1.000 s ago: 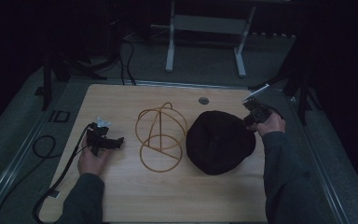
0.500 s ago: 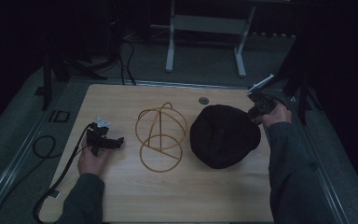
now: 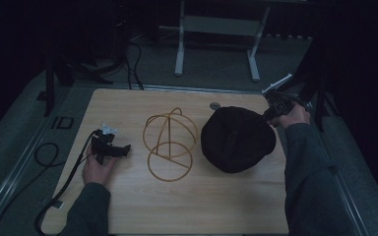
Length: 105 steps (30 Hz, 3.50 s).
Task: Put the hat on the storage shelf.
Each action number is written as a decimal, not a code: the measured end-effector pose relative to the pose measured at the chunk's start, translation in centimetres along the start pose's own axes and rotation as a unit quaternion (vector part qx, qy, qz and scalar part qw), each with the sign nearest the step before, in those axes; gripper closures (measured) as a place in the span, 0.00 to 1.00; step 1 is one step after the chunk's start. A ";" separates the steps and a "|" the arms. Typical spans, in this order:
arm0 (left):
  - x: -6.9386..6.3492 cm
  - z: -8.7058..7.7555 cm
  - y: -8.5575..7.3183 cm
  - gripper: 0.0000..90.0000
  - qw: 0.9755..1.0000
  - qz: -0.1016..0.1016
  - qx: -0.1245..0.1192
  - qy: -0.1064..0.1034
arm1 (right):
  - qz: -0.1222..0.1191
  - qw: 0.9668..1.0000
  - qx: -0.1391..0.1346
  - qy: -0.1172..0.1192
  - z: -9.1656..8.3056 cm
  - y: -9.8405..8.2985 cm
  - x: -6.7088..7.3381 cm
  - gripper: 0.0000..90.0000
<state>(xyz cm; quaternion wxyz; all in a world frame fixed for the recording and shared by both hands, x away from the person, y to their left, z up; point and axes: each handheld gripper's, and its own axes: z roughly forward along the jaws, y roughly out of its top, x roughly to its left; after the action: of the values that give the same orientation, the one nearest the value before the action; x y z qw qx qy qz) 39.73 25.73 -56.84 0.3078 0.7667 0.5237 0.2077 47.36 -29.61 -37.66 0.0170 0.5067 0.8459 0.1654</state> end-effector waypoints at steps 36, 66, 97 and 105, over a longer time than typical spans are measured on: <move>0.0 0.0 0.0 0.03 1.000 0.000 0.000 0.000 | 0.027 0.998 -0.042 0.050 -4.6 2.5 0.0 0.86; 0.0 0.0 0.0 0.03 1.000 0.000 -0.001 0.000 | 0.016 0.995 -0.061 0.072 -7.2 4.3 2.2 0.87; 0.0 0.0 0.0 0.03 1.000 0.000 -0.001 0.000 | -0.006 0.992 -0.078 0.094 -8.6 5.6 4.6 0.86; 0.0 0.0 0.0 0.03 1.000 0.000 -0.001 0.000 | -0.017 0.992 -0.076 0.098 -8.9 5.9 5.3 0.86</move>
<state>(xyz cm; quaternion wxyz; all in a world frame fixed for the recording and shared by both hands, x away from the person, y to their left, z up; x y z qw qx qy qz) 39.75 25.74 -56.85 0.3082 0.7665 0.5236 0.2081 48.03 -24.80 -26.81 -0.0241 0.4706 0.8372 0.2778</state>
